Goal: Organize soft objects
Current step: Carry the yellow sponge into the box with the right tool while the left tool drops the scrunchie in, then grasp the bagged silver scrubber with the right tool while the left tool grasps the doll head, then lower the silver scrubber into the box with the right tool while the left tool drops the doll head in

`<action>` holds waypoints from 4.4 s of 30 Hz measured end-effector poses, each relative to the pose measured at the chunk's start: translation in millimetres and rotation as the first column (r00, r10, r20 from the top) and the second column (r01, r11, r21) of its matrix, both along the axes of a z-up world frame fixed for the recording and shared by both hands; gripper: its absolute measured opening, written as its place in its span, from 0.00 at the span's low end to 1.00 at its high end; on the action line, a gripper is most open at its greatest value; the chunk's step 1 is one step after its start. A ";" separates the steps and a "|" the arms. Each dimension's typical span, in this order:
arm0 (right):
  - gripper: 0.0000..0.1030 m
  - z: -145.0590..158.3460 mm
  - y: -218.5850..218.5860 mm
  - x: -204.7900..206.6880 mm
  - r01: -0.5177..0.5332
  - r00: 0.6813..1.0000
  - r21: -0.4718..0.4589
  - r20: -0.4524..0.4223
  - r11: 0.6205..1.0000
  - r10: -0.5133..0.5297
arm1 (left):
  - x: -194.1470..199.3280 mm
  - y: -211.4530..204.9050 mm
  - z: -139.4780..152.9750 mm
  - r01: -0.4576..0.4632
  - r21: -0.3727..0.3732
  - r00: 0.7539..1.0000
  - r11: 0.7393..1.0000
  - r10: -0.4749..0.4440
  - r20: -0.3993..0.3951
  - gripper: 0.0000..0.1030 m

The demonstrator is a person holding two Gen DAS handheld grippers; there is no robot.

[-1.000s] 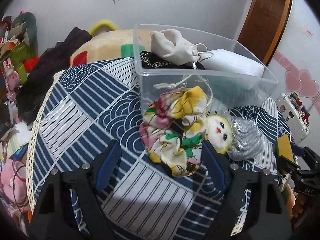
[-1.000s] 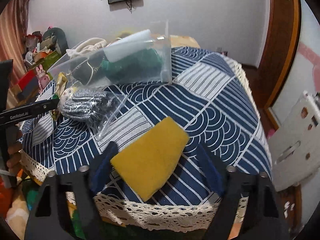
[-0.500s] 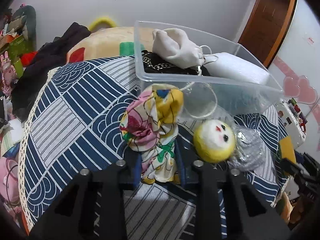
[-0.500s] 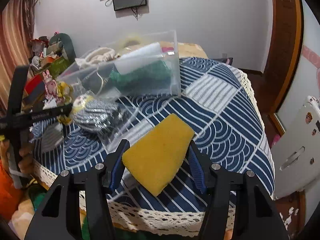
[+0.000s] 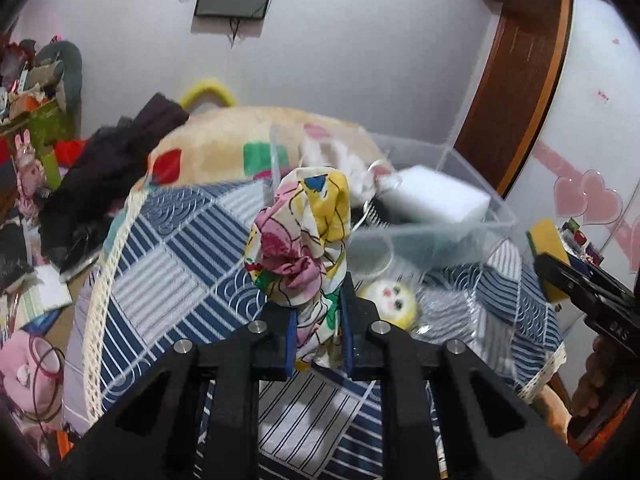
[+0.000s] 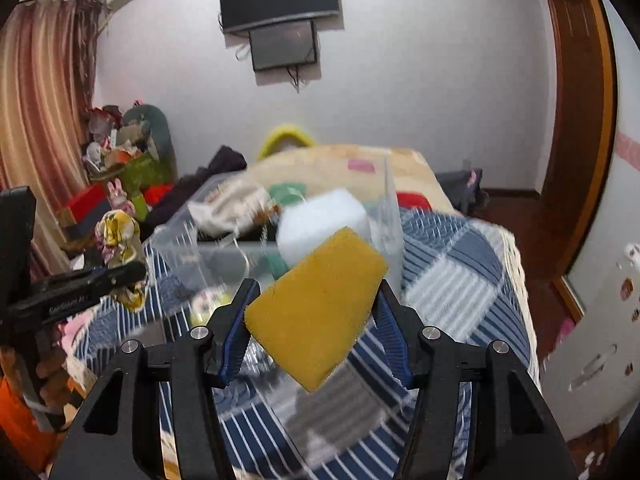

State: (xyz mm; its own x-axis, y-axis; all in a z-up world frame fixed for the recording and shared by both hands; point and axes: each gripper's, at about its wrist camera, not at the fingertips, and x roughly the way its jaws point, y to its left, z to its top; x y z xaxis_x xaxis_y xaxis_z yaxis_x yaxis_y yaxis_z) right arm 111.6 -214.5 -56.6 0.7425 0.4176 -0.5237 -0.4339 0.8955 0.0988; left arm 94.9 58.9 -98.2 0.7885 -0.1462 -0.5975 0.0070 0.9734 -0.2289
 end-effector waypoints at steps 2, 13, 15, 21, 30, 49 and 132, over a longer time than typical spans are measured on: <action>0.52 8.0 5.1 3.1 -0.006 1.000 0.007 0.029 1.000 0.006 | 0.1 -1.7 10.6 0.003 0.013 1.000 1.000 -0.004 0.029 0.17; 0.52 30.6 29.7 26.7 -0.020 0.992 0.005 0.126 1.000 0.019 | 25.6 -15.4 46.1 0.014 0.071 0.992 0.997 -0.023 0.125 0.17; 0.52 30.6 32.9 33.3 -0.022 0.991 -0.001 0.134 1.000 0.022 | 34.6 -15.7 48.6 0.015 0.070 0.992 0.997 -0.024 0.126 0.17; 0.52 24.9 47.4 54.9 -0.047 0.993 -0.003 0.109 0.999 0.047 | 64.8 -11.5 43.1 0.015 0.061 0.995 0.998 -0.020 0.095 0.17; 0.52 1.1 69.9 76.1 -0.081 0.996 -0.063 0.037 0.995 0.084 | 103.8 -9.2 8.6 0.028 0.043 1.000 0.999 -0.028 -0.003 0.17; 0.69 -10.3 69.2 85.6 -0.123 0.991 -0.145 -0.063 0.982 0.115 | 97.8 -13.5 -0.6 0.044 0.092 0.999 0.995 -0.042 -0.021 0.55; 0.27 -27.3 20.9 13.6 -0.114 0.989 -0.007 -0.093 0.993 0.113 | 18.6 -45.2 -21.7 0.162 0.061 0.983 0.985 -0.156 -0.092 0.43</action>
